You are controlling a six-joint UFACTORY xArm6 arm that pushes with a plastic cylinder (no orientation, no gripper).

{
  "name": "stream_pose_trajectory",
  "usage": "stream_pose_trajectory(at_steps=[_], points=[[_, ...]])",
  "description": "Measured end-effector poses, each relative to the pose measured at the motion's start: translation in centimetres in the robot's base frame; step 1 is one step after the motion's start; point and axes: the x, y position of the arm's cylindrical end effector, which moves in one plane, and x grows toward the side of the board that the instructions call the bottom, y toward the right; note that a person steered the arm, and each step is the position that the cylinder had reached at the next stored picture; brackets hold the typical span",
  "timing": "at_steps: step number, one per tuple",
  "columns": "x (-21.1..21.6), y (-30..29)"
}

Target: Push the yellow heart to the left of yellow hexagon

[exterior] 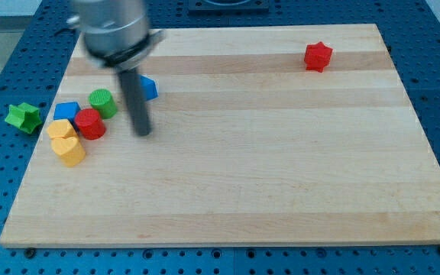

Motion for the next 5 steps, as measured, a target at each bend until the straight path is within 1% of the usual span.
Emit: stream_pose_trajectory(at_steps=[1, 2, 3, 4, 5], points=[[3.1, -4.9], [5.1, -9.8], [5.2, -11.4], [1.6, -10.8], [-3.0, -7.8]])
